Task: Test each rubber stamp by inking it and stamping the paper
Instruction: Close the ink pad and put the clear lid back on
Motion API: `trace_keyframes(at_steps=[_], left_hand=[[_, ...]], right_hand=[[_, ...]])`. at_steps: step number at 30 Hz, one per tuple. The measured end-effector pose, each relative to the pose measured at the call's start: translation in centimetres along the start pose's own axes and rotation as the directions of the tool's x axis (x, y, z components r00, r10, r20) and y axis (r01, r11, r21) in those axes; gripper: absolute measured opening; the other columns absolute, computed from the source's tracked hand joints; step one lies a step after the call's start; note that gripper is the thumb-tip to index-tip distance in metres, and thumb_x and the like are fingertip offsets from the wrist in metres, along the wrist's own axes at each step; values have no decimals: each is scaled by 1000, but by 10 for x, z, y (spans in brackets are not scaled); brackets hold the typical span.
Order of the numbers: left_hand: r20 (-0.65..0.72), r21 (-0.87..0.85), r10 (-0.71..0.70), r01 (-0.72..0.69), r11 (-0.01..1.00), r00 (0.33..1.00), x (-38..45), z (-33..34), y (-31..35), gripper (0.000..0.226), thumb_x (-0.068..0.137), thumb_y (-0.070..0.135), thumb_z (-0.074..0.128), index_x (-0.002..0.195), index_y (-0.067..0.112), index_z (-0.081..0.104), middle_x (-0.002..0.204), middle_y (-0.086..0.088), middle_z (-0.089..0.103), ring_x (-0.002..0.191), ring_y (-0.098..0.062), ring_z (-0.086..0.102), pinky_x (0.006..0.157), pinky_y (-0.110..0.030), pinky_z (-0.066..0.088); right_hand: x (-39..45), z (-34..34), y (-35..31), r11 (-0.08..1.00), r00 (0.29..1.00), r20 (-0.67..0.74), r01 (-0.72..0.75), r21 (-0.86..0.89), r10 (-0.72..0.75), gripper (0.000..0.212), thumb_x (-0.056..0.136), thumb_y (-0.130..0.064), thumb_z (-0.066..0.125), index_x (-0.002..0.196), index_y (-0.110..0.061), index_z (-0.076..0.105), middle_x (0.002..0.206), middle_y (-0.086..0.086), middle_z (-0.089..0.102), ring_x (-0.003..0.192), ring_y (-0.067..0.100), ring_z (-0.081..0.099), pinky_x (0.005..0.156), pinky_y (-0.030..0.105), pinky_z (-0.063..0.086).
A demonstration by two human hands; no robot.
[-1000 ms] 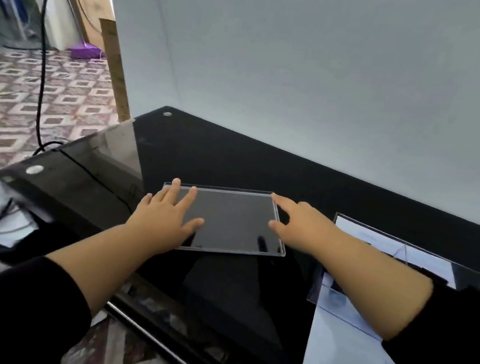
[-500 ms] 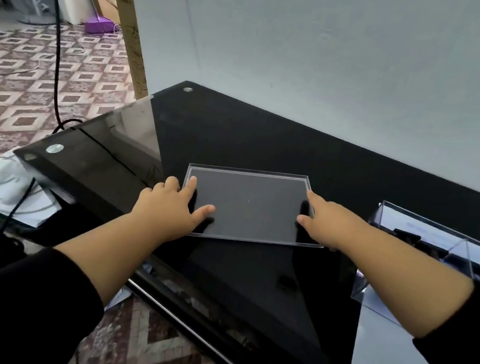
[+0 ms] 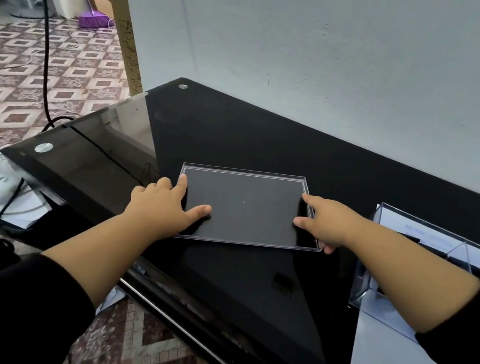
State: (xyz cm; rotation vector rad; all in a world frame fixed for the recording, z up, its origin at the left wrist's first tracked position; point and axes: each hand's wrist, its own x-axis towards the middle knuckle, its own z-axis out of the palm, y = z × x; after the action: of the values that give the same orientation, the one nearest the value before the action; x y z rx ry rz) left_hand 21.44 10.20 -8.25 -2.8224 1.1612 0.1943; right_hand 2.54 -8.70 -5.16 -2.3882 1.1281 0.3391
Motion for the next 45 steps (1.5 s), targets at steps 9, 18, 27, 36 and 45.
trace_keyframes(at_steps=[9, 18, 27, 36, 45], left_hand=[[-42, -46, 12, -14, 999, 999, -4, -24, 0, 91, 83, 77, 21, 152, 22, 2, 138, -11, 39, 126, -30, 41, 101, -42, 32], [-85, -14, 94, -95, 995, 992, -23, -67, 29, 91, 82, 77, 20, 152, 22, 4, 139, -12, 39, 127, -32, 41, 101, -44, 33], [-80, 30, 213, -211, 977, 974, -47, -77, 81, 92, 81, 78, 19, 152, 21, 6, 139, -12, 39, 126, -32, 41, 101, -44, 34], [-56, 43, 336, -334, 942, 940, -67, -69, 150, 91, 83, 78, 19, 152, 20, 5, 141, -13, 38, 126, -32, 41, 99, -43, 34], [-51, 36, 457, -456, 890, 888, -79, -64, 207, 91, 84, 77, 20, 153, 19, 7, 138, -12, 39, 125, -31, 42, 95, -40, 35]], right_hand=[[-21, -12, -2, 998, 991, -126, 41, -39, -45, 68, 94, -46, 47, 150, -26, 13, 94, 2, 57, 48, 13, 54, 51, 24, 48], [-65, -39, 18, 998, 964, -262, 41, -50, -52, 68, 92, -51, 45, 148, -20, 23, 145, 4, 42, 121, 23, 50, 92, 32, 42], [-121, -46, 66, 999, 941, -335, -46, 20, 49, 67, 90, -52, 50, 146, -21, 29, 146, 3, 41, 113, 22, 52, 91, 30, 41], [-172, -47, 124, 982, 923, -334, -185, 46, 190, 67, 92, -50, 48, 147, -20, 25, 147, 4, 38, 109, 19, 51, 89, 32, 45], [-202, -47, 171, 950, 900, -305, -291, 112, 312, 58, 91, -50, 50, 141, -23, 37, 136, 5, 49, 107, 22, 56, 77, 30, 50]])
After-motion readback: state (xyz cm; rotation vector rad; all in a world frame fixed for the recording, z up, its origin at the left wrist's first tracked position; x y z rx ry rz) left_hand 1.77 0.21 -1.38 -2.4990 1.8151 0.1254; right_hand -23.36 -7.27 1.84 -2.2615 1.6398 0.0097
